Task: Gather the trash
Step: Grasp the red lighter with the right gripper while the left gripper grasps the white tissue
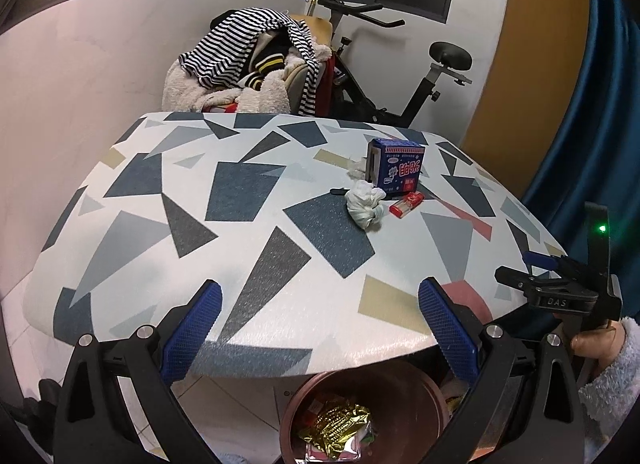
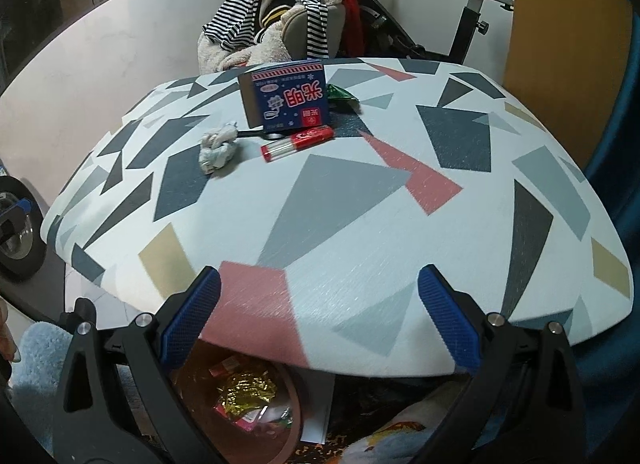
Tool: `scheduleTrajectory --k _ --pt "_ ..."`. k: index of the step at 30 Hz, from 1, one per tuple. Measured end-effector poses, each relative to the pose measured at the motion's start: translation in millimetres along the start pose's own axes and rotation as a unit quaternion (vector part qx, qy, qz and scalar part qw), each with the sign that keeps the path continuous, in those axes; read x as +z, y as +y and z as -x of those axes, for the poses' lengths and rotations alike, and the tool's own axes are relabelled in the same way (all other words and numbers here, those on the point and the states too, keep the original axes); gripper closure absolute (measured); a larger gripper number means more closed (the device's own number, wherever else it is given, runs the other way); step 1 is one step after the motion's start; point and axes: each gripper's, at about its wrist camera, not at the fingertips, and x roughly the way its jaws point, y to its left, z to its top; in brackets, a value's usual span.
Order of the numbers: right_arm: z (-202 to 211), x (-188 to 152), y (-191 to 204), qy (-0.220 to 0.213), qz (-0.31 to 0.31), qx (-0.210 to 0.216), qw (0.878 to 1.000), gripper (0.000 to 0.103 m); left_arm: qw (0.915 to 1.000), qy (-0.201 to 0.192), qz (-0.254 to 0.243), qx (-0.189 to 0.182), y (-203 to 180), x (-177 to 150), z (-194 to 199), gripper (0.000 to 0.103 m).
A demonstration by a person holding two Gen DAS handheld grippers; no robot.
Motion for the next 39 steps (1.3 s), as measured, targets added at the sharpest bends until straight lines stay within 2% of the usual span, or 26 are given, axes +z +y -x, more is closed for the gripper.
scheduleTrajectory --k 7,12,25,31,35,39 --pt "-18 19 -9 0.009 0.016 -0.003 1.000 0.006 1.0000 0.003 -0.008 -0.003 -2 9 -16 0.007" --pt "-36 39 -8 0.016 0.039 0.011 0.999 0.006 1.0000 0.003 -0.004 -0.002 4 17 -27 0.007" --pt "-102 97 29 0.041 0.143 0.025 0.988 0.006 0.9997 0.009 0.023 -0.008 28 29 -58 0.007" --pt "-141 117 32 0.076 0.137 0.017 0.988 0.006 0.9990 0.018 0.039 -0.016 36 32 -74 0.007" --pt "-151 121 31 0.084 0.120 0.022 0.989 0.006 0.9984 0.024 0.045 -0.026 36 35 -84 0.010" --pt "-156 117 33 0.082 0.129 0.022 0.988 0.007 0.9973 0.031 0.052 -0.041 31 41 -95 0.014"
